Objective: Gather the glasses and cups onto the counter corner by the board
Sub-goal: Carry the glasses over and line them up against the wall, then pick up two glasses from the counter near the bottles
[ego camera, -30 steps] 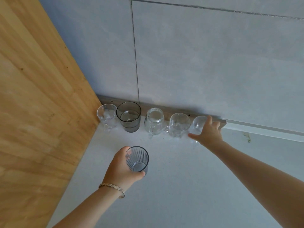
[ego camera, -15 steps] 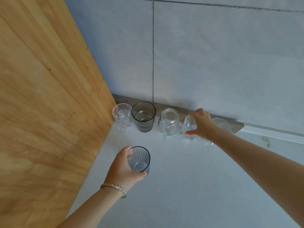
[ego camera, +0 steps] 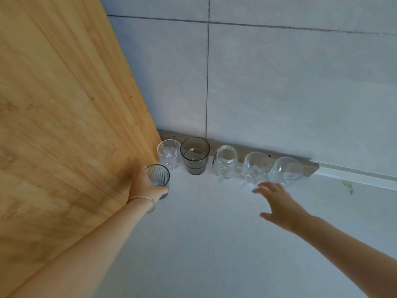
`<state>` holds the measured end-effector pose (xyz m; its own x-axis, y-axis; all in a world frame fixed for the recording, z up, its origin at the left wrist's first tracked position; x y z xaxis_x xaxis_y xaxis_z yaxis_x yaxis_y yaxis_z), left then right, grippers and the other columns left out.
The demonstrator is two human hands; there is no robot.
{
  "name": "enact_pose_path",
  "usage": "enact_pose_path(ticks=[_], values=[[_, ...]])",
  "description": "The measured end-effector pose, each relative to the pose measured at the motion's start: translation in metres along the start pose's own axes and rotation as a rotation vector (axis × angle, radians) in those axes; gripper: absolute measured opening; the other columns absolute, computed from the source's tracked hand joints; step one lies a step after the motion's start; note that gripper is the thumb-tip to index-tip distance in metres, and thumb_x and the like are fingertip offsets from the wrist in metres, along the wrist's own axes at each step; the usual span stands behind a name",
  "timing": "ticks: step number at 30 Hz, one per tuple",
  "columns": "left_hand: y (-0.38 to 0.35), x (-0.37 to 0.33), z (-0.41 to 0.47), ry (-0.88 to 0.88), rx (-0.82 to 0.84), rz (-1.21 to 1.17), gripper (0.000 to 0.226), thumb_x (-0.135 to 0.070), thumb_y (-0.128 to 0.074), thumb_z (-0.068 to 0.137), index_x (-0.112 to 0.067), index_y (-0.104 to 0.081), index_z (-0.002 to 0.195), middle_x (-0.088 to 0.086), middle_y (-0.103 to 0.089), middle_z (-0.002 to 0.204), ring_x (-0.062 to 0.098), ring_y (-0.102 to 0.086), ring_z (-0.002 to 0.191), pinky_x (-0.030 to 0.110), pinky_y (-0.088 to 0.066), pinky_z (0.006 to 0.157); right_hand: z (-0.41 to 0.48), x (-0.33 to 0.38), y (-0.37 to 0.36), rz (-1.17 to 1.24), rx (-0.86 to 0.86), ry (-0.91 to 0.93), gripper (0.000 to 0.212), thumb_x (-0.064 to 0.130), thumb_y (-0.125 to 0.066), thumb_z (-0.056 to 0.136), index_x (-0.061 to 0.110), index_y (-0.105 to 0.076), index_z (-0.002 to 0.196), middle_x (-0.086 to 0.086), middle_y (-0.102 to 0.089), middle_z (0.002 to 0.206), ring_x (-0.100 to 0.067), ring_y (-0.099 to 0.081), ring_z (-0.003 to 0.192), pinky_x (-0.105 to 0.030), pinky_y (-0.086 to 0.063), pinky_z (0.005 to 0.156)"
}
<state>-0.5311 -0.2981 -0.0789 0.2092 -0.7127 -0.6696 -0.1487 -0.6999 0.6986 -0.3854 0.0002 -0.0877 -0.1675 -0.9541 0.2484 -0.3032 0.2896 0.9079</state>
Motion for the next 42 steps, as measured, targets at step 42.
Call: enact_pose_path(ticks=[42], values=[[-0.536, -0.306, -0.537, -0.788, 0.869, 0.864, 0.024, -0.027, -0.050, 0.085, -0.022, -0.059, 0.107, 0.000, -0.062, 0.118, 0.019, -0.060, 0.107, 0.026, -0.047, 0.092, -0.516, -0.508, -0.073, 0.376, 0.204, -0.701, 0.043, 0.027, -0.051, 0.092, 0.018, -0.044, 0.133, -0.005, -0.054, 0.133, -0.020, -0.044, 0.127, -0.036, -0.039, 0.100]])
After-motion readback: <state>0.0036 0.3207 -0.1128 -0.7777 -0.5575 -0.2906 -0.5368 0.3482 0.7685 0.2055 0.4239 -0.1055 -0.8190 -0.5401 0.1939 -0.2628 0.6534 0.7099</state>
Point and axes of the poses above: each hand's wrist, its own z-axis towards the middle knuckle, its own y-axis out of the back of the hand, x = y × z, the point moved 10 cm from there along z, towards the middle knuckle
